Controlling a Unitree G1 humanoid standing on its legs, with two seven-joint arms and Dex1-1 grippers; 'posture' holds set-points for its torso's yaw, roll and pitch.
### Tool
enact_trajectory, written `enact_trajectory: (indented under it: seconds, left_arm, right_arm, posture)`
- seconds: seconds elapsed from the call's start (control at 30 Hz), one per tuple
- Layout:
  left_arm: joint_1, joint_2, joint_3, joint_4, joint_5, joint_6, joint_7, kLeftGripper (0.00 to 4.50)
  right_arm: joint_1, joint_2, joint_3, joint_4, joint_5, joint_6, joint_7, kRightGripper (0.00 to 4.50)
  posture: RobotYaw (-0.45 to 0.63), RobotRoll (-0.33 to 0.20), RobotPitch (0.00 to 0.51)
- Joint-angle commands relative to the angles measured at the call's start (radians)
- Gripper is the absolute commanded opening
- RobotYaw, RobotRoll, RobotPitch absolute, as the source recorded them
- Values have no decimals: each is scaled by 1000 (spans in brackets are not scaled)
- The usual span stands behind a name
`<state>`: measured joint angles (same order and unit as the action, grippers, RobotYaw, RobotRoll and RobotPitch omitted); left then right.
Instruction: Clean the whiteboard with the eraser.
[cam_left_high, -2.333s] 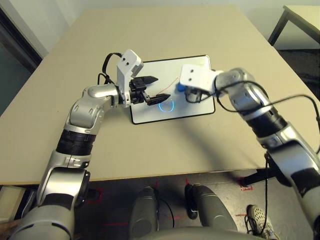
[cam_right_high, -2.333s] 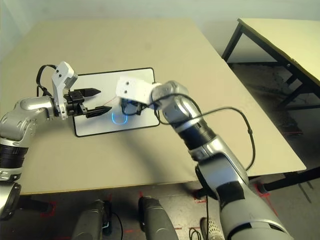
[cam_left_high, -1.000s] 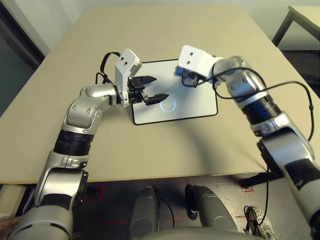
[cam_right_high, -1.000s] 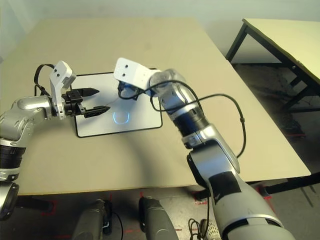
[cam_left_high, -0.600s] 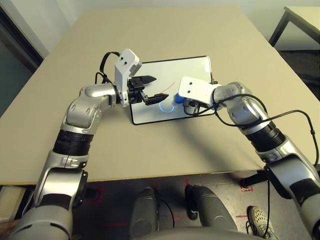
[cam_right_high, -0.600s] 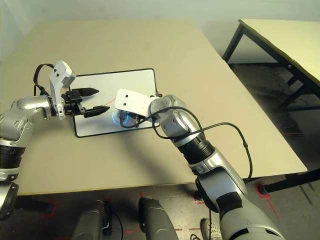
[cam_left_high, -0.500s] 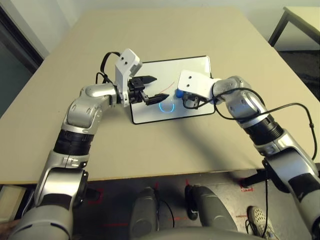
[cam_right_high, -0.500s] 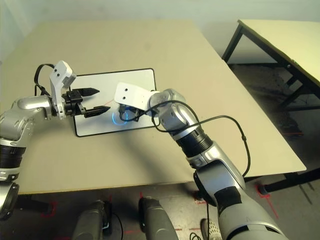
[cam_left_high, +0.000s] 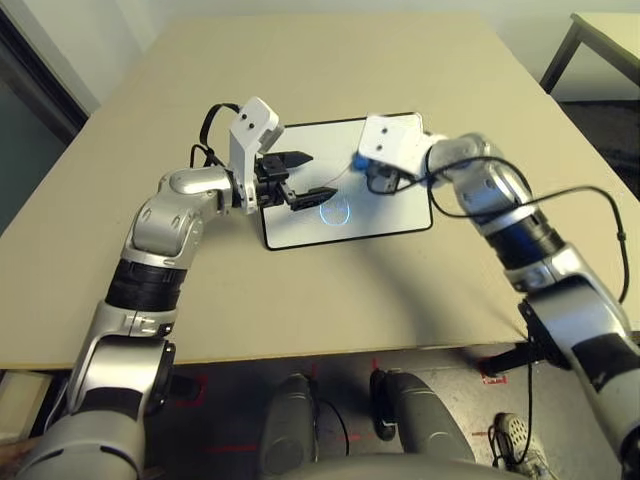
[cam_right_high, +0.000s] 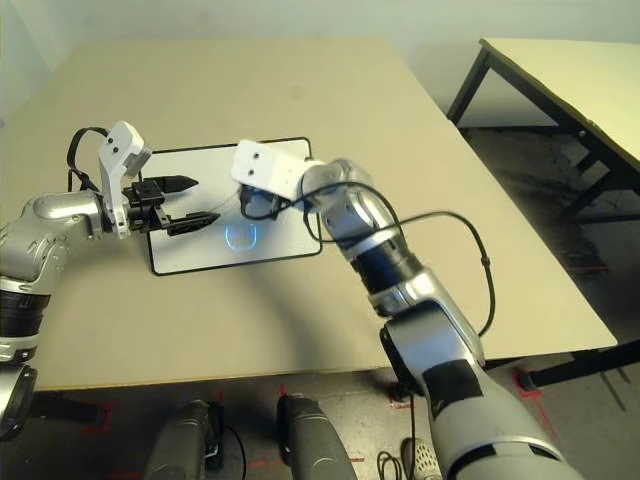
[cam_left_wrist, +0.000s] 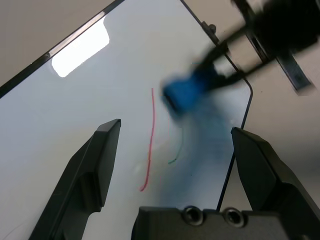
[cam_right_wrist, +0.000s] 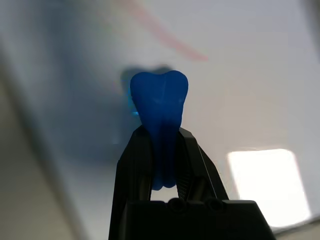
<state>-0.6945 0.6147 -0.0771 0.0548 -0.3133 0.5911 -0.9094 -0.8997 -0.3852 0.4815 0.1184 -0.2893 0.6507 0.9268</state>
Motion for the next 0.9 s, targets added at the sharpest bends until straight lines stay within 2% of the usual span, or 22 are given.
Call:
enact_trajectory:
  seconds: [0.03,0.23,0.4,0.53,0.63,0.8,0.9]
  left_arm:
    - [12,7,3,-11,3,7,-1,4500]
    - [4,4,-2,0,6,4,-4,4500]
    - [17,61,-29,18,24,23,-53,4500]
    - [26,109,-38,-1,22,47,-85,4500]
    - [27,134,-35,-15,24,57,-94,4500]
    - [18,156,-21,-50,18,82,-99,4500]
    - [14,161,-21,-63,15,91,-101,4500]
  right_arm:
    - [9,-7,30,-80,1,61,32,600]
    - [-44,17,17,20,-2,24,-5,600]
    - [-209,74,-32,302,-2,-118,-116,600]
    - [-241,82,-38,387,-2,-174,-138,600]
    - [-179,63,-14,307,-4,-152,-98,599]
    - [1,2,43,-3,-6,-28,5,599]
    - [61,-14,65,-120,-9,34,36,599]
  posture:
    - [-16,0,134]
    - [-19,0,138]
    - [-12,0,140]
    - [-2,0,143]
    - [2,0,146]
    - [1,0,148]
    - [-1,0,148]
